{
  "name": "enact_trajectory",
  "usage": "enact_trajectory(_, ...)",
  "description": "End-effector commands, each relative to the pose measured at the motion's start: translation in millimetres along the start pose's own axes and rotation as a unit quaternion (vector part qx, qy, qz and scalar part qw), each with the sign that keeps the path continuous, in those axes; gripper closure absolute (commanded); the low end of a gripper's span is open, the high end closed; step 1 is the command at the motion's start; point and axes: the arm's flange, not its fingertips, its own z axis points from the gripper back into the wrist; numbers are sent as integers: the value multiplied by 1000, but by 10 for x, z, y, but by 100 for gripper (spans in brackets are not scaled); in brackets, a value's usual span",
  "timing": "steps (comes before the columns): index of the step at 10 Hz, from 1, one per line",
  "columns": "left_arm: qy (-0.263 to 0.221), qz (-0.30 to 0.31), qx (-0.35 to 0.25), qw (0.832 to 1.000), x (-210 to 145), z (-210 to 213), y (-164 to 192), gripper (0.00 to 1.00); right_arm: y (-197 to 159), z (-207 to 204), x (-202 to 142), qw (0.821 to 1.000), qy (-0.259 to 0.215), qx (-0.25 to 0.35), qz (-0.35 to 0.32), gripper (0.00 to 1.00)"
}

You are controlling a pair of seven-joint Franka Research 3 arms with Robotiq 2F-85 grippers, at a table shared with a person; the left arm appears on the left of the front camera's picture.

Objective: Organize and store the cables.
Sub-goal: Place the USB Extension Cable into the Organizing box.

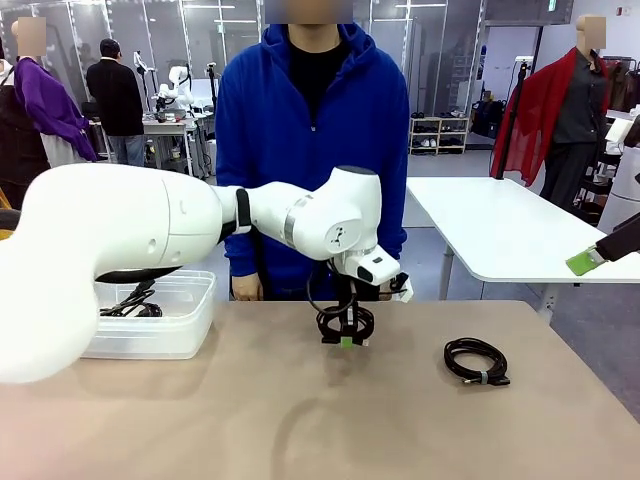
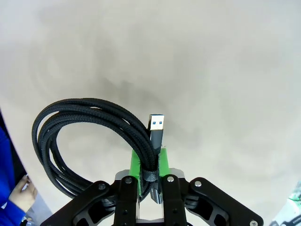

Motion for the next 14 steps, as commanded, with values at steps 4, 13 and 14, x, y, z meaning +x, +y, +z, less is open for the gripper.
enact_trajectory(4,18,-3,-5,1000,-28,623,-235,100,4,20,12,1000,1,1,-7,0)
enact_trajectory(13,-20,-43,24,999,-750,1114,-429,85,4,20,12,1000,1,1,-7,0)
enact_trajectory(14,-28,-42,33,998,-887,1121,-438,85,4,20,12,1000,1,1,-7,0)
